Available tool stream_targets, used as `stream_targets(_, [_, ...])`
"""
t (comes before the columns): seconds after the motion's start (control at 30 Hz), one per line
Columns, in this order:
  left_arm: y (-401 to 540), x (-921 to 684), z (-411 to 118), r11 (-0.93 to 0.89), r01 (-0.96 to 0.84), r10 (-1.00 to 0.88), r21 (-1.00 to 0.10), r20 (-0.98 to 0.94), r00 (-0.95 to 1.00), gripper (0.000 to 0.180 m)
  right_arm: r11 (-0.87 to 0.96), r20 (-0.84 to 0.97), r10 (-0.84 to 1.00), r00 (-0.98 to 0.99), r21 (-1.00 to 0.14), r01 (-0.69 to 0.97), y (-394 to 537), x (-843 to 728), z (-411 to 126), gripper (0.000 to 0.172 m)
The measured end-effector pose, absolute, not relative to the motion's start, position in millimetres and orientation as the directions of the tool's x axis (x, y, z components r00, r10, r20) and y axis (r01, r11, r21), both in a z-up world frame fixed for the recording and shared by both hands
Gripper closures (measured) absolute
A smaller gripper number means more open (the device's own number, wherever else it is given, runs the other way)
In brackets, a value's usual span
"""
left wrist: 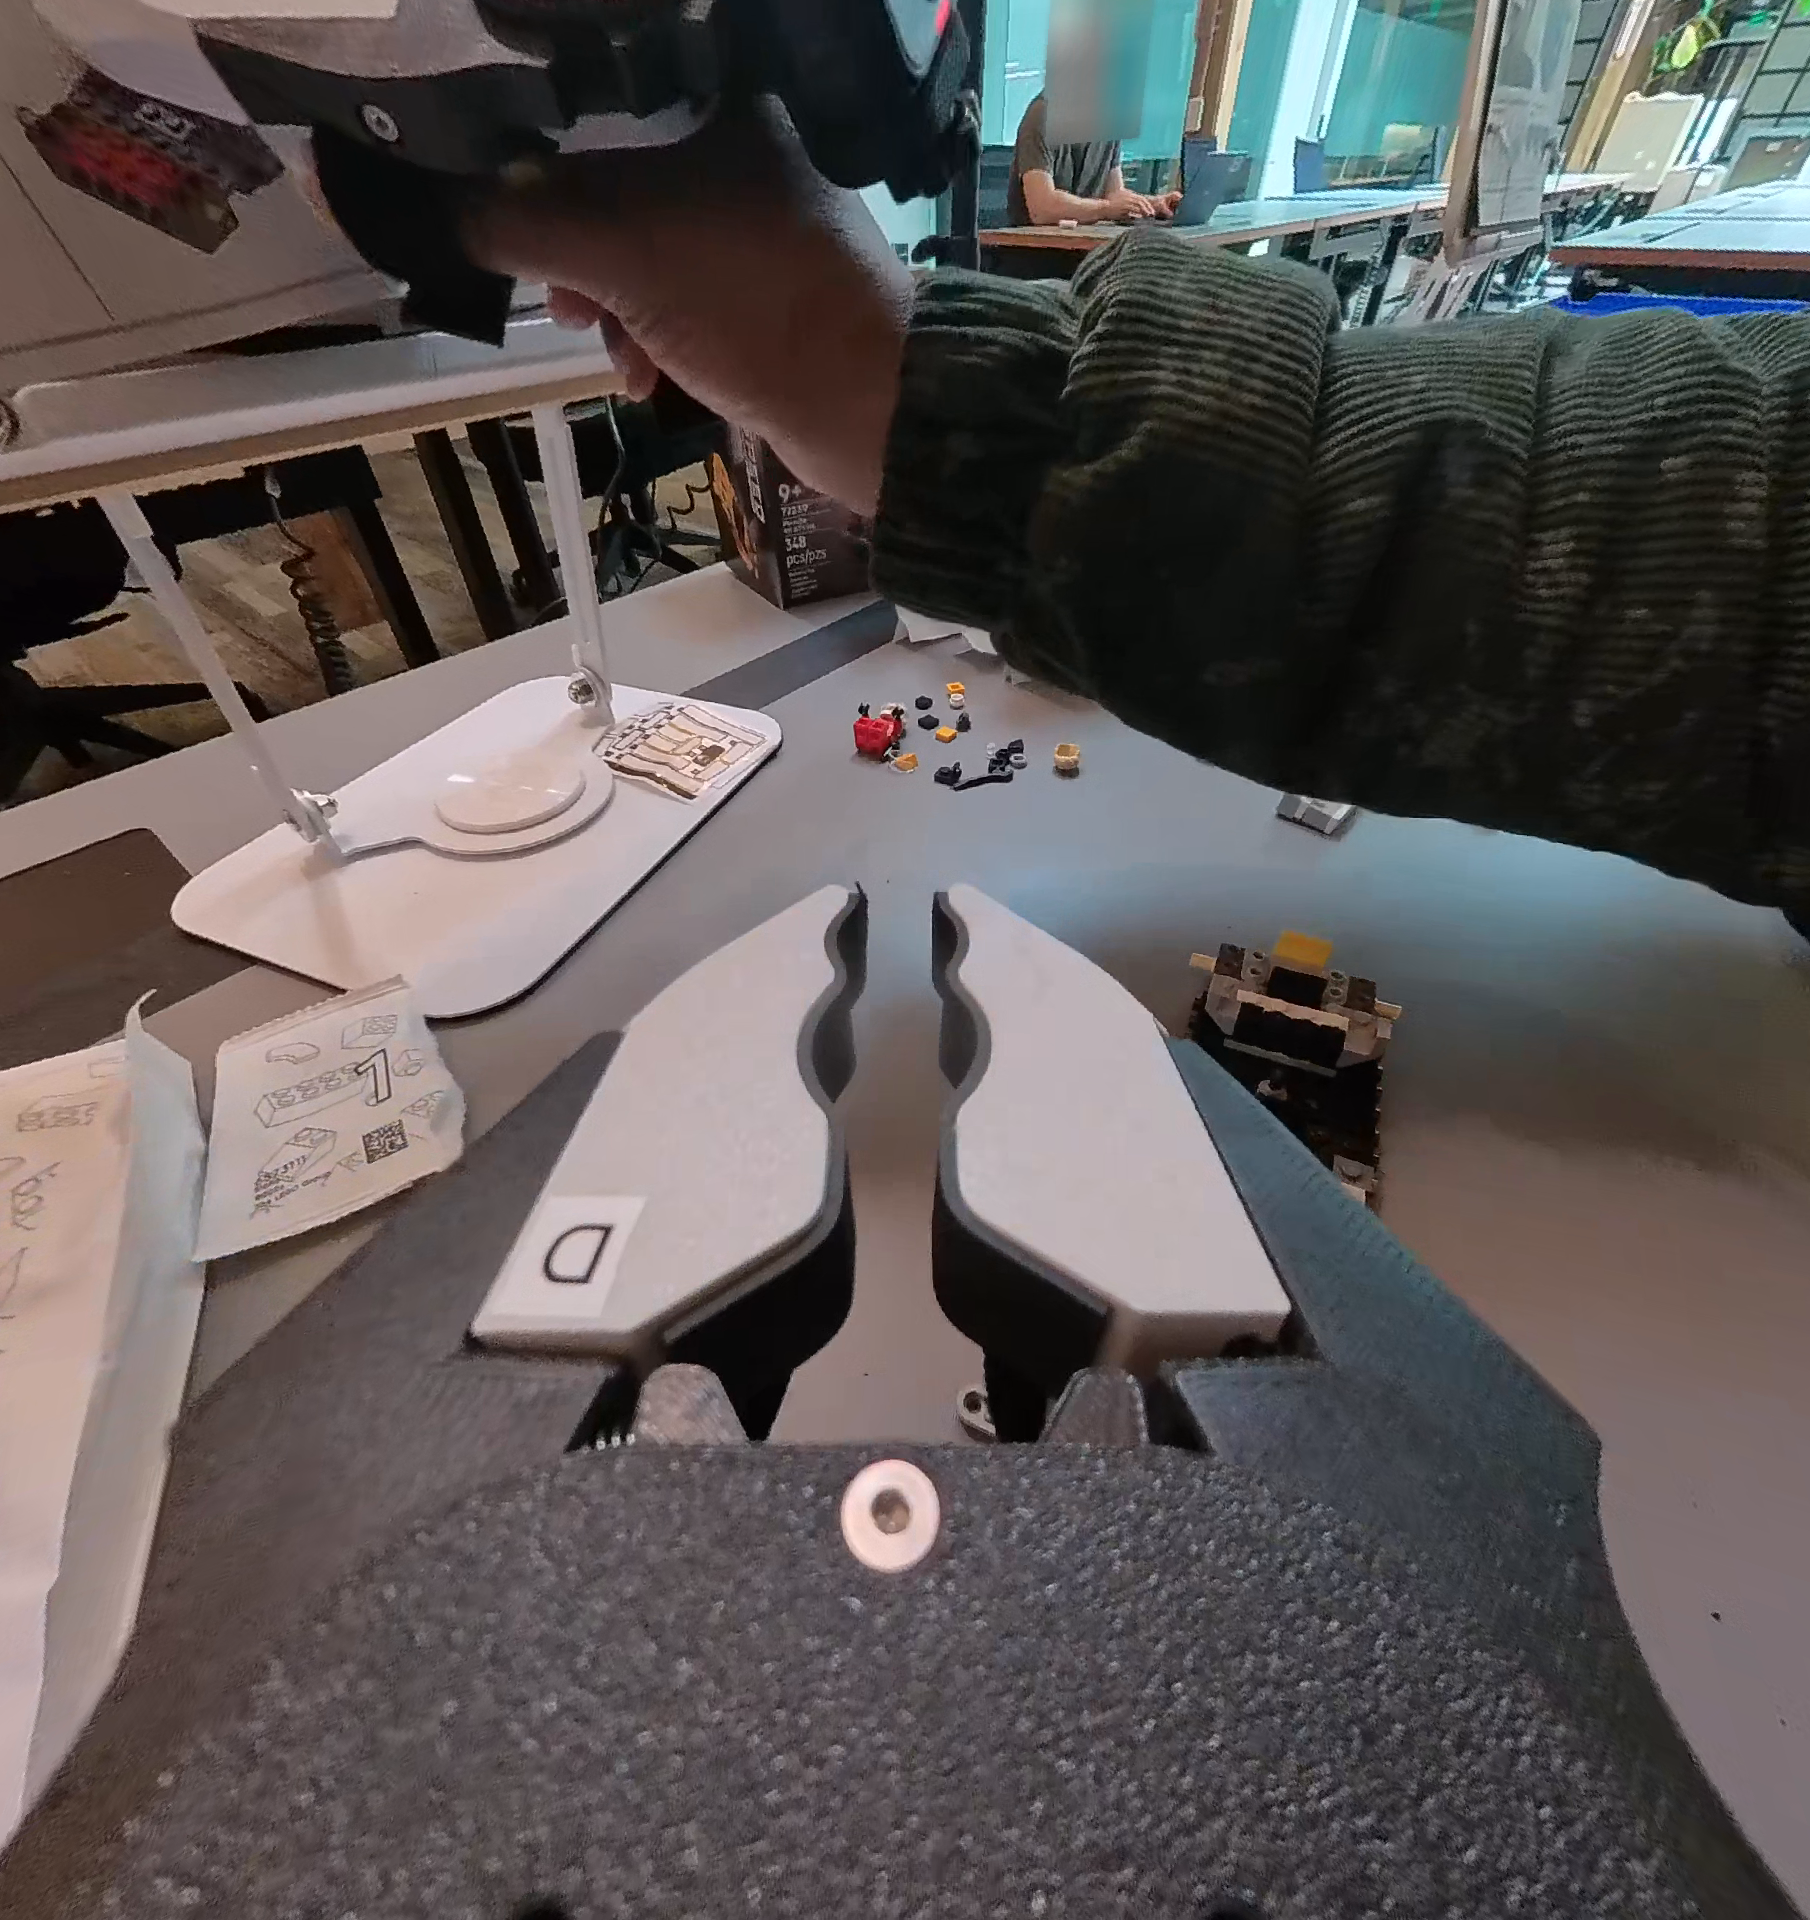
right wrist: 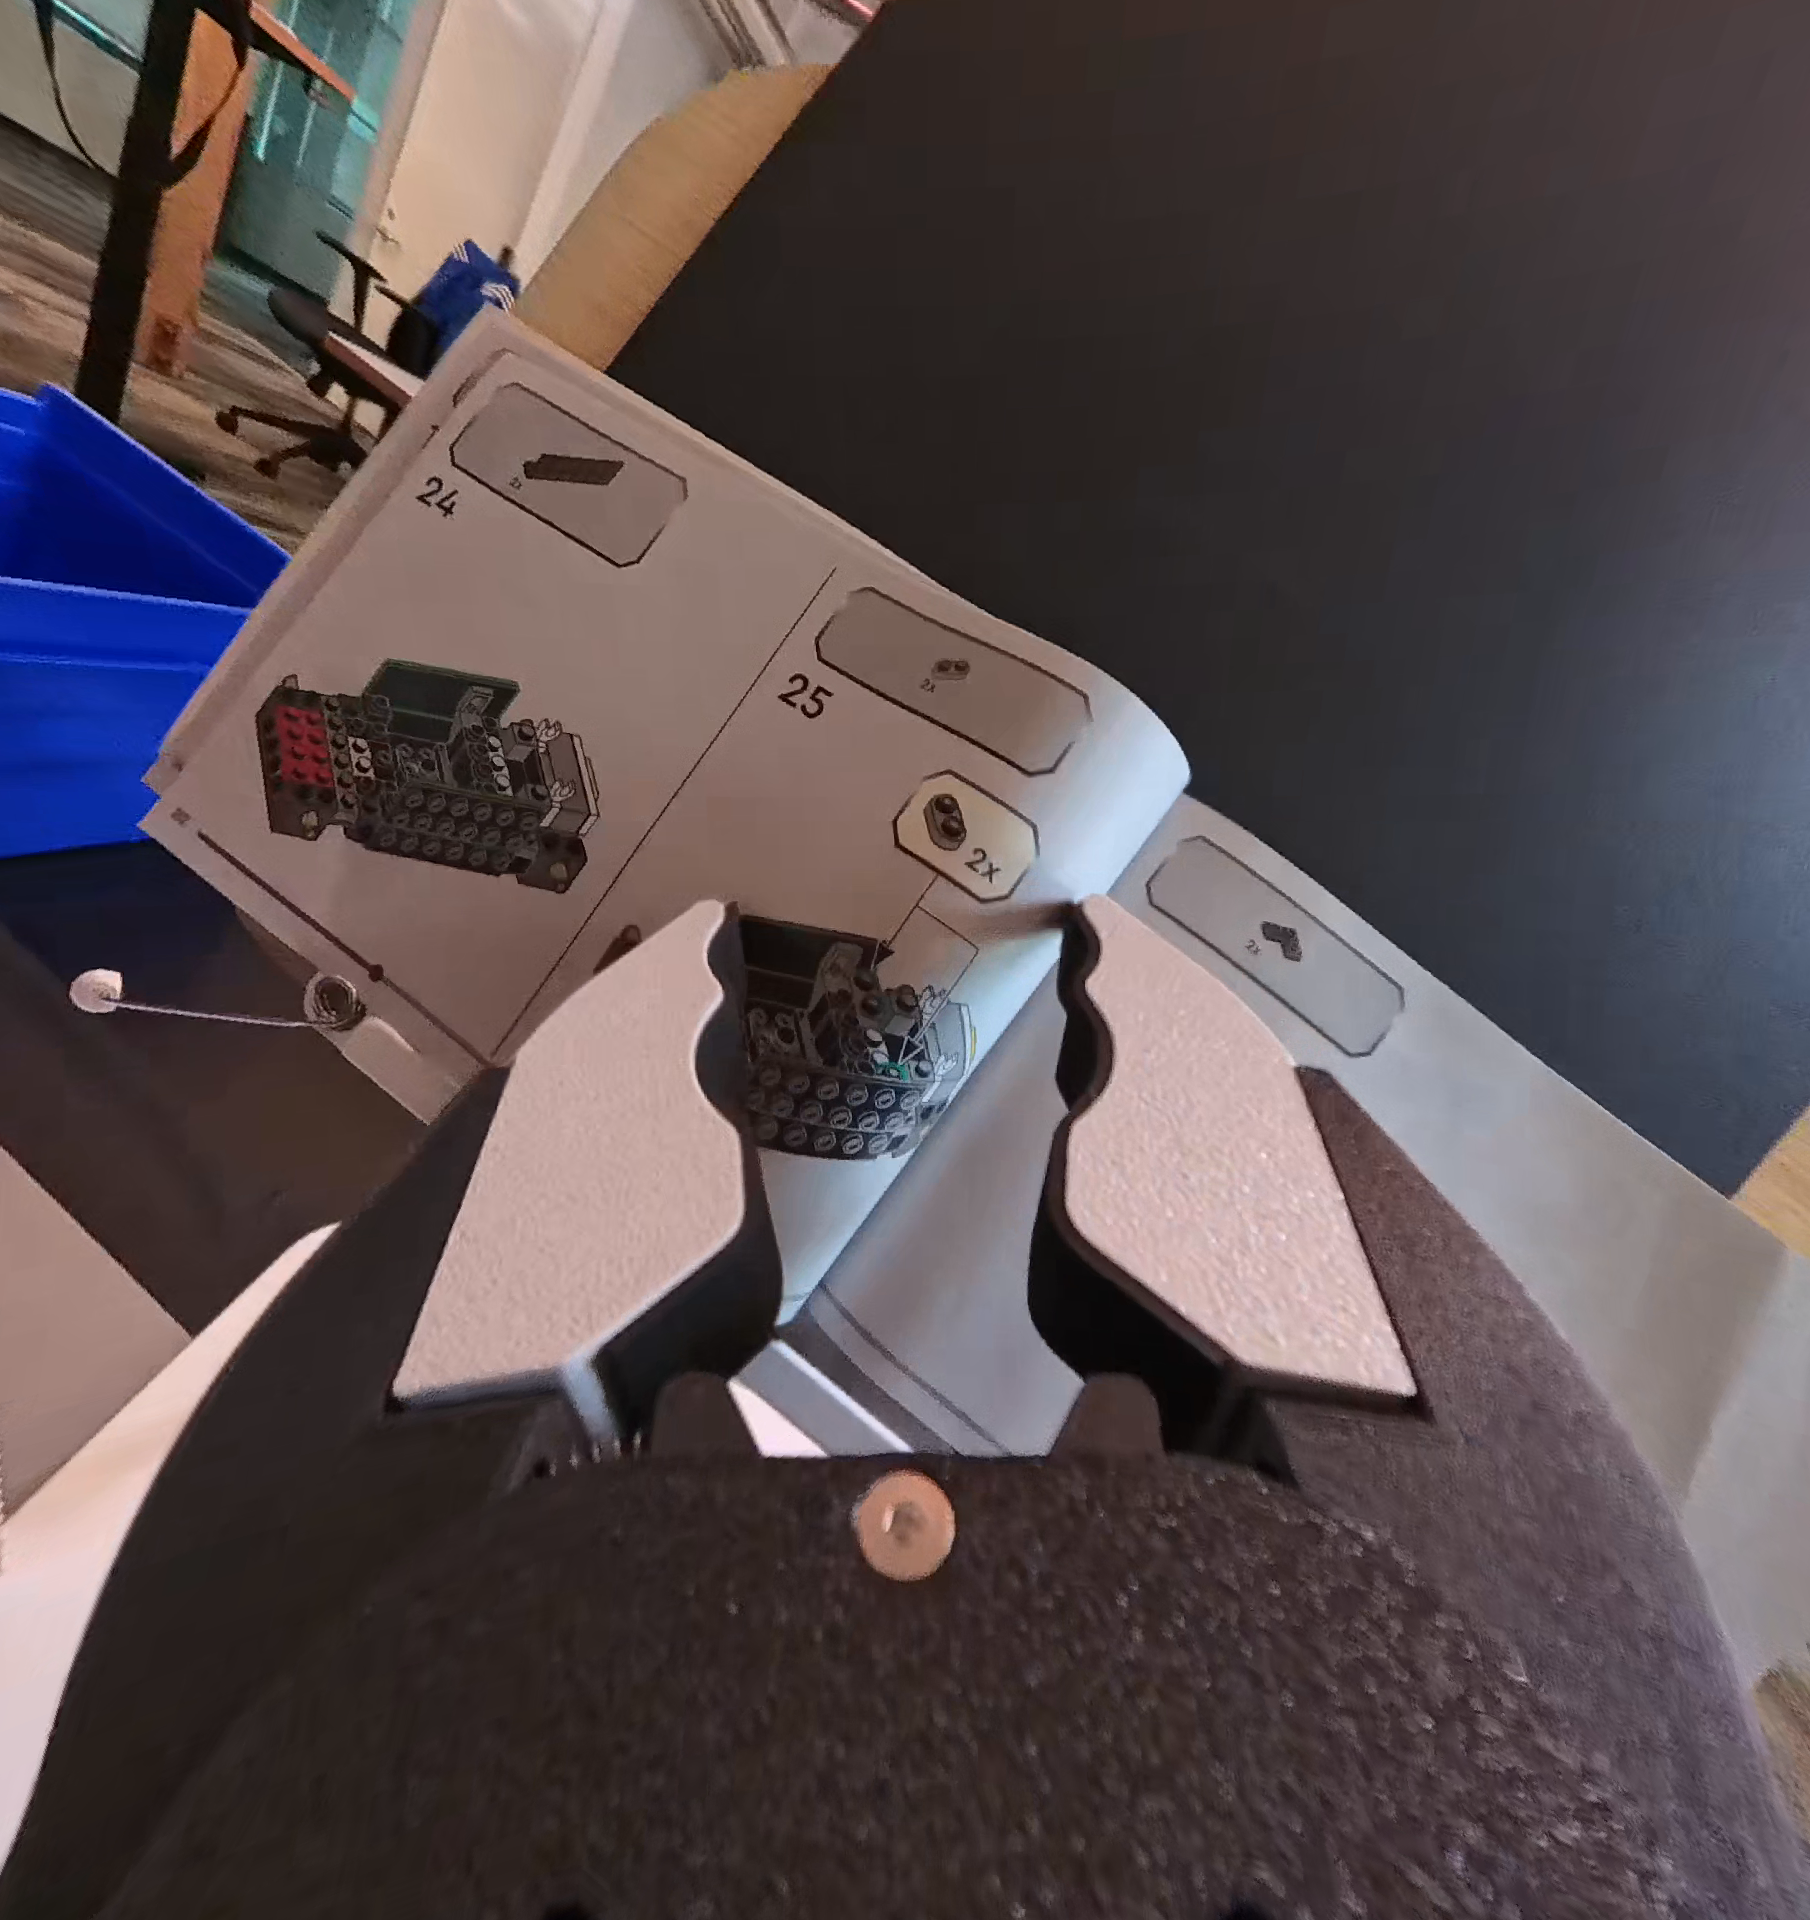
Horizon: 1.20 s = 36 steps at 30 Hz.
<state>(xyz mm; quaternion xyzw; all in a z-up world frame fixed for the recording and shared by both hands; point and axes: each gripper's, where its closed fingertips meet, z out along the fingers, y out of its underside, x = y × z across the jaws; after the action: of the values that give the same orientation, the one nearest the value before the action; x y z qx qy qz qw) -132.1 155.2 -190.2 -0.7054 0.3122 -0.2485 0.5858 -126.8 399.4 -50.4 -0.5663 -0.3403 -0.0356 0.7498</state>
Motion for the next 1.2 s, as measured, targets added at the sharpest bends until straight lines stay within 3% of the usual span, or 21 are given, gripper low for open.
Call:
stream_targets(0.27, [156.1, -130.5, -195.2, -0.121, -0.176, -0.73, -0.977, -0.033, 0.683, 0.169, 0.365, 0.553, 0.327, 0.766, -0.822, 0.438, 400.9, -113.9, -46.7, 0.134])
stream_targets(0.73, [162.2, -128.8, -194.0, -0.126, -0.173, -0.715, -0.977, -0.031, 0.698, 0.169, 0.361, 0.527, 0.339, 0.78, -0.838, 0.409, 399.9, -95.3, -48.1, 0.146])
stream_targets(0.97, [206.5, -135.3, -135.4, -0.049, -0.133, -0.648, -0.99, -0.07, 0.759, 0.162, 0.347, 0.52, 0.351, 0.779, -0.845, 0.407, 403.0, -87.6, -49.5, 0.15])
stream_targets(1.2, [296.1, -156.4, -98.7, -0.122, 0.083, -0.575, -0.989, 0.138, 0.806, 0.137, 0.316, 0.501, 0.368, 0.783, -0.86, 0.402, 408.1, -74.2, -53.9, 0.155])
